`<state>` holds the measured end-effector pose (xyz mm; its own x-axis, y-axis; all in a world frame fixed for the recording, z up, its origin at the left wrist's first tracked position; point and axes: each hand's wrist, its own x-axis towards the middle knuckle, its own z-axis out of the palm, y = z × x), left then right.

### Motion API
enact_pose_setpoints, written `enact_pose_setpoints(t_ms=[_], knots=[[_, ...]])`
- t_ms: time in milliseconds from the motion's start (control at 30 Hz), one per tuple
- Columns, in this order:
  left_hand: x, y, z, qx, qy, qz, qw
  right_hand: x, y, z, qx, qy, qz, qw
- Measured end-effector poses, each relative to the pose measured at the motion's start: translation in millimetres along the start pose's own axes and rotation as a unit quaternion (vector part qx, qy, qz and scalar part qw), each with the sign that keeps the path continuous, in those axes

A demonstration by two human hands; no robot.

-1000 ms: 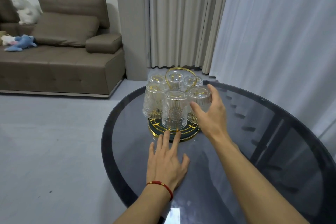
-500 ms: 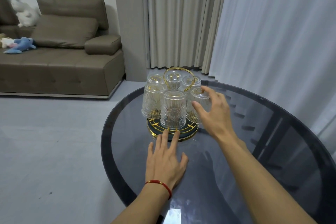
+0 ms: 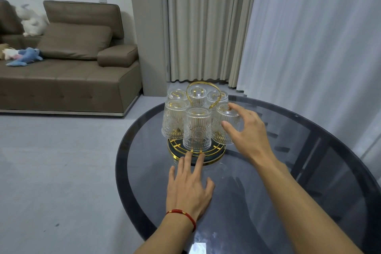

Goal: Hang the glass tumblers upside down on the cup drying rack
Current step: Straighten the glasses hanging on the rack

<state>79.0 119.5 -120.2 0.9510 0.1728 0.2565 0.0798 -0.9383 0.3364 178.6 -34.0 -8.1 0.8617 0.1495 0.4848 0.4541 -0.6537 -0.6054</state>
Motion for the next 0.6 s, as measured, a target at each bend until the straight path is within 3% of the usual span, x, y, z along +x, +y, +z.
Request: enact_pose_setpoints(t_ms=[433,600], knots=[[-3,2,-2,-0.003,0.006,0.005,1.000,8,-6,-22,0.114,0.042,0.022,0.992],[-3,3,-3,-0.006,0.009,0.002,1.000,69,-24,-32,0.126,-0.102,0.029,0.986]])
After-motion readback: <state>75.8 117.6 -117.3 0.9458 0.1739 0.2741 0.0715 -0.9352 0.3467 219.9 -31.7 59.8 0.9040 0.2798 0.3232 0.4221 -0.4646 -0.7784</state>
